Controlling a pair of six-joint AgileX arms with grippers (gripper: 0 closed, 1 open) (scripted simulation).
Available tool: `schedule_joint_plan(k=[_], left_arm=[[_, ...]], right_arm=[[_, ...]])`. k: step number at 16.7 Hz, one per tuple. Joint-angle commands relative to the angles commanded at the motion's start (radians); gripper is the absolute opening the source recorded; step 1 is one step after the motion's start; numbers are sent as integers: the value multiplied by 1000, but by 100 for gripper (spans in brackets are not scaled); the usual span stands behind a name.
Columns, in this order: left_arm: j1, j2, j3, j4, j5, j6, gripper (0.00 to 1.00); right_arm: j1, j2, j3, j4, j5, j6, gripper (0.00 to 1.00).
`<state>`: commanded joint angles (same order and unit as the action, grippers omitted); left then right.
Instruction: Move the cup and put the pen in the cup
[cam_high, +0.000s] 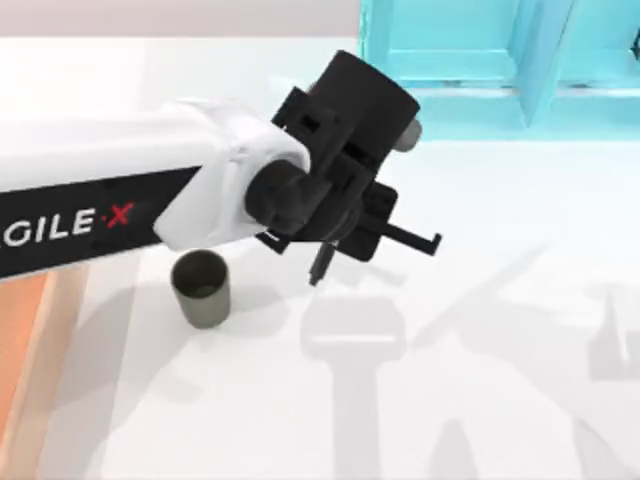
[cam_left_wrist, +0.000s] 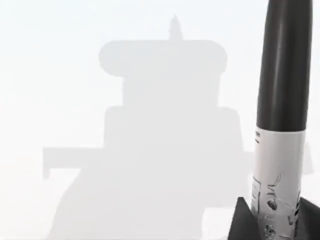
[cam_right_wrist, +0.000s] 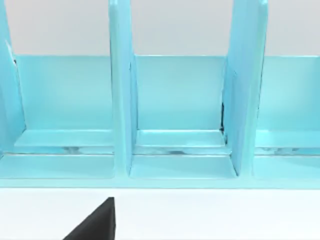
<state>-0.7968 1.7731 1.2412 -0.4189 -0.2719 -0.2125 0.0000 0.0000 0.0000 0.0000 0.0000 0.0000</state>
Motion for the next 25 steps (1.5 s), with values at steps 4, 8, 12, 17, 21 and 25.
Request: schedule_joint_plan(k=[4,8,12,17,21,25], left_arm=[[42,-184,-313,410,-24,76,0],[83,-366,-616,825,-38,152,0],[119,-526,-874,1196,-42,218,0],[152,-659,-1088,1509,-38,275,0],[160,-692,-1141,1584,-36,290,0],[157,-687,-1139,1582,-37,291,0]], right_arm=[[0,0,0,0,0,0,100],[0,0,0,0,0,0,100],[0,0,0,0,0,0,100],[0,0,0,0,0,0,100],[0,0,0,0,0,0,100],[0,0,0,0,0,0,100]])
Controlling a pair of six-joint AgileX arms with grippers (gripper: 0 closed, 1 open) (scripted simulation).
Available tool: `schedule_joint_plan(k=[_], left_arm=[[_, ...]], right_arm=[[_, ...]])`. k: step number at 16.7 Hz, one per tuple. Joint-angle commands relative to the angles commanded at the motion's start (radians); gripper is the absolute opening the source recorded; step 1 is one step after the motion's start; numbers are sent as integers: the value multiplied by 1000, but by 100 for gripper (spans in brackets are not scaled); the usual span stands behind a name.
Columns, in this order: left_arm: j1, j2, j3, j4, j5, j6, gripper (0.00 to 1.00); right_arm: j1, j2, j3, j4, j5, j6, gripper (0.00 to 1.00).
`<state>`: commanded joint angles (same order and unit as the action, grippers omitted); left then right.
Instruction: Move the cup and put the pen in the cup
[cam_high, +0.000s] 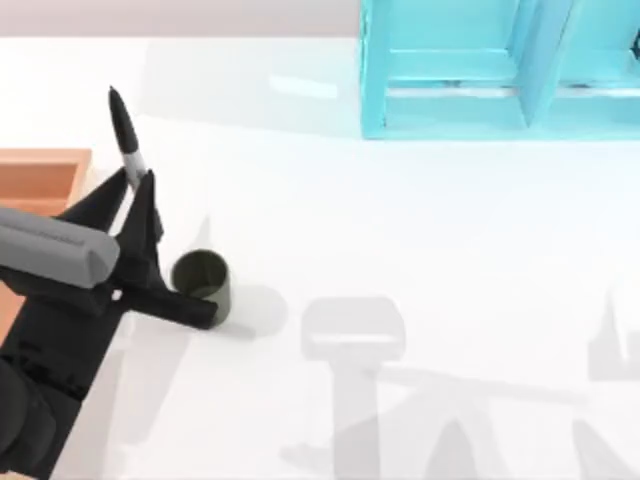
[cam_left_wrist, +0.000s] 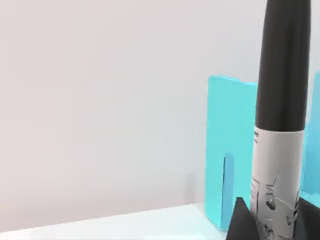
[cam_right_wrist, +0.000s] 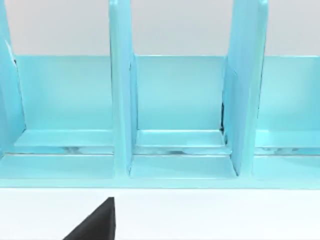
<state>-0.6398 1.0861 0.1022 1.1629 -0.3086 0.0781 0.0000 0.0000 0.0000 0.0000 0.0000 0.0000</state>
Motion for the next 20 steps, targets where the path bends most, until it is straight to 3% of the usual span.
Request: schedule_joint_plan(k=[11,16,20], left_arm=[[68,345,97,244,71,-12,0],[72,359,103,257,74,-13,0],[72,359,103,257,74,-13,30]], right_arm=[[0,0,0,0,0,0,100],[0,0,0,0,0,0,100],[0,0,0,0,0,0,100]])
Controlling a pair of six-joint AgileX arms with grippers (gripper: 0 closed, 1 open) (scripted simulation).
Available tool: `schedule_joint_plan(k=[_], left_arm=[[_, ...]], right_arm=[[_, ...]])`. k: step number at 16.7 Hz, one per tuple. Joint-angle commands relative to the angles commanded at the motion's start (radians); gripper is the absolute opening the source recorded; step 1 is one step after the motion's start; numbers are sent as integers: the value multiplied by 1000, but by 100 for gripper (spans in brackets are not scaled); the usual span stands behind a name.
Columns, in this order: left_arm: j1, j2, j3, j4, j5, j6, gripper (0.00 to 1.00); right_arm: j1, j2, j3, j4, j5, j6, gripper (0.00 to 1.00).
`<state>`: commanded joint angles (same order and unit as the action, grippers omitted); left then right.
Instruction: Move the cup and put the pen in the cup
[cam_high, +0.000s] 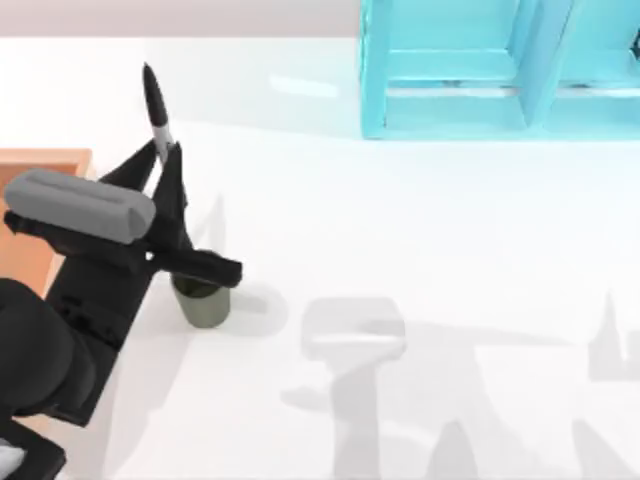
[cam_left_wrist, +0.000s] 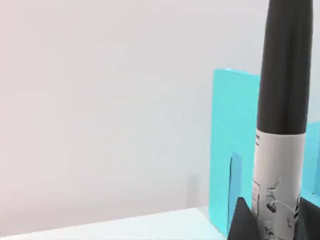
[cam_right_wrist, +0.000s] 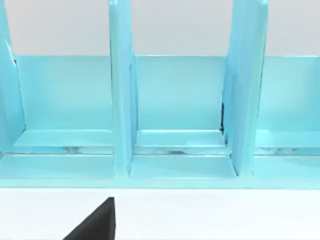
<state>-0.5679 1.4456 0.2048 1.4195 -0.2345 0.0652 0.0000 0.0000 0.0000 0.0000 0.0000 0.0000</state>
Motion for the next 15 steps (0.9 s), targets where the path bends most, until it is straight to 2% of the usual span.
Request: schedule_joint_plan(k=[9,15], left_arm=[[0,0,0,0,0,0,98],[0,0,0,0,0,0,100]], right_arm=[[0,0,0,0,0,0,100],[0,0,0,0,0,0,100]])
